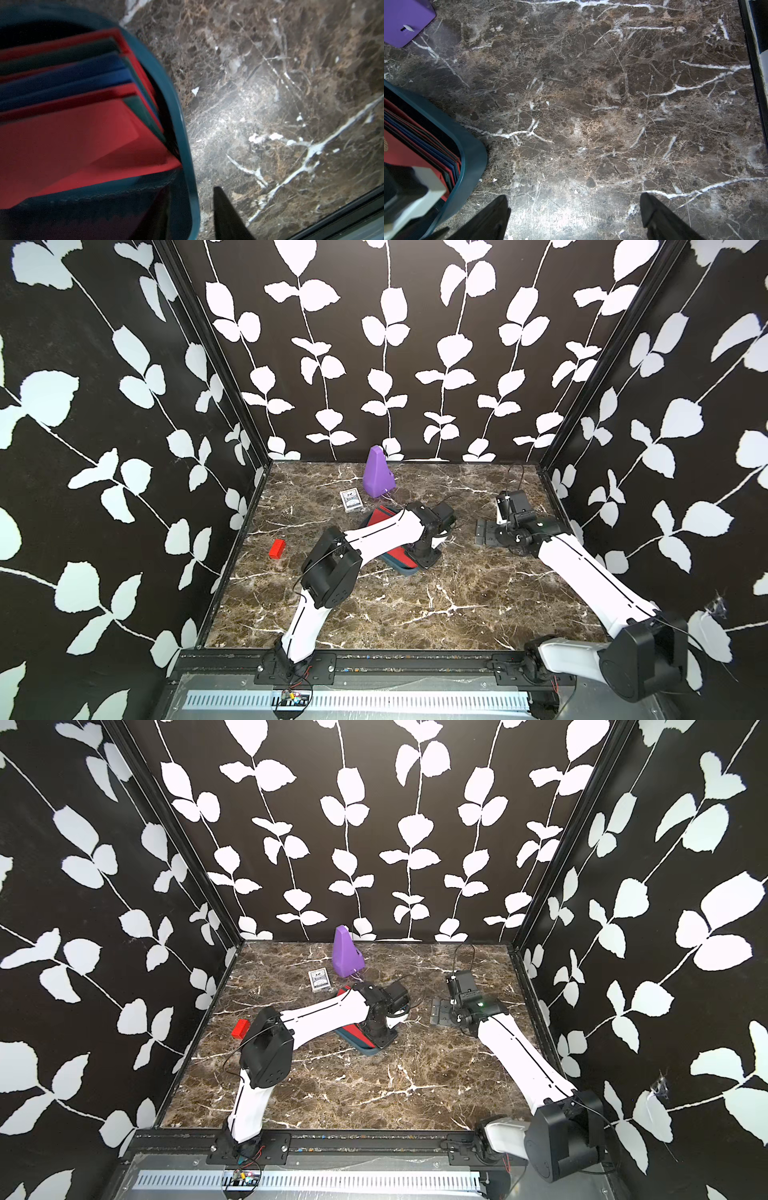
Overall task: Put the sealed envelopes into the storage box
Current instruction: Adjust the storage box at the center of the board.
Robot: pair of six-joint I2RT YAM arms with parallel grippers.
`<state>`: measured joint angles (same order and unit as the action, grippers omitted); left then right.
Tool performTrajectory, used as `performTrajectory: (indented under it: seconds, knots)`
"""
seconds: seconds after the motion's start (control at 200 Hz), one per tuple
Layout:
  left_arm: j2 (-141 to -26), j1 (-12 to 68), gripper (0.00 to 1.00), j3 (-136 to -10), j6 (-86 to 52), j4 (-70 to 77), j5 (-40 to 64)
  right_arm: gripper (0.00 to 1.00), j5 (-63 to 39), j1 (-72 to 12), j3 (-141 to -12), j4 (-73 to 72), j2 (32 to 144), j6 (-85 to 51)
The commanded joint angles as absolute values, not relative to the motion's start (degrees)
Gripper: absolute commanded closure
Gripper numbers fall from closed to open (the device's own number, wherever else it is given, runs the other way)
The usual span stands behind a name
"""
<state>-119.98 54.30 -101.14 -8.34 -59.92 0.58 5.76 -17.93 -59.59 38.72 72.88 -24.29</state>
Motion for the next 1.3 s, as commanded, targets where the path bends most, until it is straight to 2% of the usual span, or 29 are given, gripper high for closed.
performTrajectory:
  seconds: [0.0,0.21,0.45,0.72,0.98,1.115,1.18,1.295]
  knots:
    - [-119.3,54.7,0.71,-101.8,-15.8,-59.5,-2.4,0.01,5.8,-17.7,-59.1,39.3,72.2,-24.9]
    - [-119.8,54.7,0.76,-100.5,-20.7,-55.8,-4.8,0.01,5.5,-17.6,-59.3,39.5,71.7,-24.1]
    - [-121.3,54.7,0.92,-101.8,-27.6,-53.5,-8.4,0.01,5.1,-17.4,-59.0,39.6,71.0,-23.6]
    - [-127.5,54.5,1.00,-110.6,-40.9,-52.4,-8.3,0.01,2.5,-17.4,-57.7,38.7,71.1,-22.1]
    - [-130.2,54.1,1.00,-115.0,-54.5,-53.3,-11.5,0.01,1.9,-17.4,-57.4,39.2,70.4,-21.1]
    - [-130.5,53.7,0.97,-115.3,-57.8,-52.1,-11.0,0.01,1.5,-17.4,-57.4,38.9,70.3,-21.0]
    - [-130.5,53.4,0.93,-115.3,-57.9,-51.5,-10.3,0.01,1.4,-17.4,-57.4,38.5,70.5,-20.9]
    - [-129.6,53.1,0.76,-115.7,-54.4,-51.5,-9.7,0.01,1.0,-17.4,-57.4,38.1,70.8,-20.6]
